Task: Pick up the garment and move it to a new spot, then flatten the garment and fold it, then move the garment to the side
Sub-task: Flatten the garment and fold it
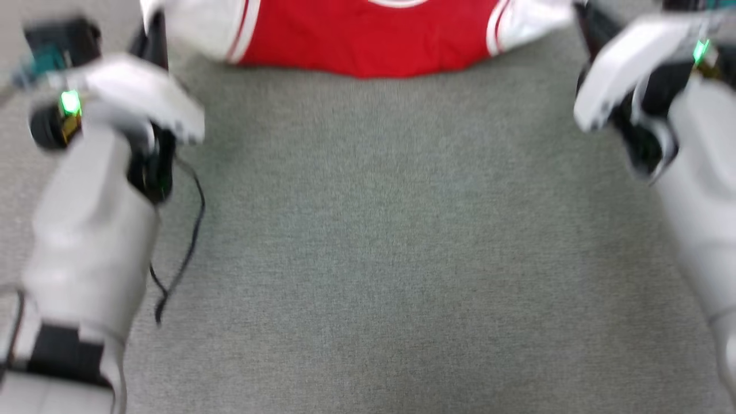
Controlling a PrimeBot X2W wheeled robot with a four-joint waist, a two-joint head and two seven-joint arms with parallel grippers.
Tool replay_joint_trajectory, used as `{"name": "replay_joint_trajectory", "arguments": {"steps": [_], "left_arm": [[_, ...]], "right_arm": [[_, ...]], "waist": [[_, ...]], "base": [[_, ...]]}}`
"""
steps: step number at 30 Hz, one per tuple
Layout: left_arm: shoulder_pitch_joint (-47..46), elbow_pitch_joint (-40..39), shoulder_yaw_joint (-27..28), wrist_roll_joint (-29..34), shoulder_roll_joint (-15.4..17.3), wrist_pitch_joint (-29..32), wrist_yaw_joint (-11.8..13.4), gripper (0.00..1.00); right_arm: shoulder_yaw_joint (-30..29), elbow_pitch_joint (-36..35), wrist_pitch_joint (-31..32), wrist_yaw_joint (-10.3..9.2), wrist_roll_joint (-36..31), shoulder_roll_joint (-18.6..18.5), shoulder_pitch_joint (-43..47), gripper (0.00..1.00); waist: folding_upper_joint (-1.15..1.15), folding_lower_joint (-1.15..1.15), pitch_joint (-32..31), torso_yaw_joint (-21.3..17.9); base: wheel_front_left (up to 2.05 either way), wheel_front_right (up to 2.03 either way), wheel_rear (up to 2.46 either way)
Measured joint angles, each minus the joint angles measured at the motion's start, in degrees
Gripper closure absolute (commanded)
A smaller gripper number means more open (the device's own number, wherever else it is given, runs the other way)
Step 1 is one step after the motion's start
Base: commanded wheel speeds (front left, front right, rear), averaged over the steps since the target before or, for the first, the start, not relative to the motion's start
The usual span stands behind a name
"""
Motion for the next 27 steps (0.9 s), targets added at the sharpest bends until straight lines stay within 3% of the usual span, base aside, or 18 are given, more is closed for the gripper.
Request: {"name": "replay_joint_trajectory", "arguments": {"steps": [8,14,20,27], "left_arm": [[25.2,-17.2,7.4,0.9,0.6,-0.1,3.8,1.0],[43.8,-30.5,9.7,1.4,1.7,-0.1,7.7,1.0],[59.0,-43.2,10.4,0.9,3.2,2.7,14.0,1.0],[70.8,-55.8,9.0,3.0,6.0,7.7,20.5,1.0]], "right_arm": [[1.2,-6.6,-1.6,0.01,3.6,-3.4,18.2,1.0],[-1.3,-14.3,-1.2,0.01,4.1,-5.4,31.5,1.0],[-7.8,-23.8,2.2,0.01,2.3,-5.6,46.2,1.0],[-20.8,-37.8,9.7,0.0,-3.6,-0.6,65.1,1.0]], "waist": [[0.0,-0.01,-8.5,0.0],[0.0,-0.01,-13.9,-0.2],[0.0,-0.02,-17.9,-0.3],[0.0,-0.02,-19.9,0.9]], "base": [[0.0,0.0,0.0],[0.0,0.0,0.0],[0.0,0.0,0.0],[0.0,0.0,0.0]]}}
